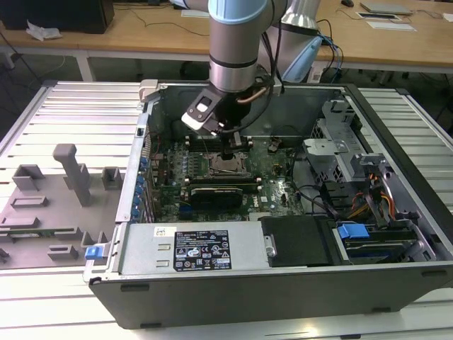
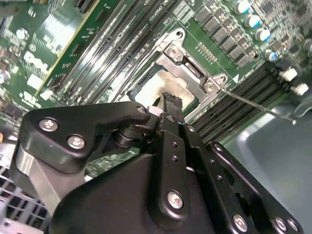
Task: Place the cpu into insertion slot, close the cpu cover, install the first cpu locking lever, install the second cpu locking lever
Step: 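Close the cpu cover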
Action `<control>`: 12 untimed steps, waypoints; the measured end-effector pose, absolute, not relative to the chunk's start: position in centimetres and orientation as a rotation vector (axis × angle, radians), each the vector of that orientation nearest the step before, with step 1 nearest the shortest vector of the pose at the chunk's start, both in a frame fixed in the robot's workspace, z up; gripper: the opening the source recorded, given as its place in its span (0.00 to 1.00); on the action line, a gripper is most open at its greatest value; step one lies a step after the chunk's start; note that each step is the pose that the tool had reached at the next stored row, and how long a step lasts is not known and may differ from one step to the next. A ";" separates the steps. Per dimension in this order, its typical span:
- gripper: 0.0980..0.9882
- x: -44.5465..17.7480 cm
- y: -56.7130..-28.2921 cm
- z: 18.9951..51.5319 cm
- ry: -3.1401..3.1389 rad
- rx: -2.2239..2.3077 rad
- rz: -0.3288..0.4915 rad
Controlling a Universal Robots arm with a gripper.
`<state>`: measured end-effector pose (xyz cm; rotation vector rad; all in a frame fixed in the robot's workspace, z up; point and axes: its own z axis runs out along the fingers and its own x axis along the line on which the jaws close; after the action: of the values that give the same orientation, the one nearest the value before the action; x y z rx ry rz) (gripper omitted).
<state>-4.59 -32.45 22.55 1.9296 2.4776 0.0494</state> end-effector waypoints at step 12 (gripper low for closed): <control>0.01 -4.6 -32.4 22.4 2.761 1.506 0.049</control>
<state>-4.59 -32.45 22.39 1.5061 2.7614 0.0490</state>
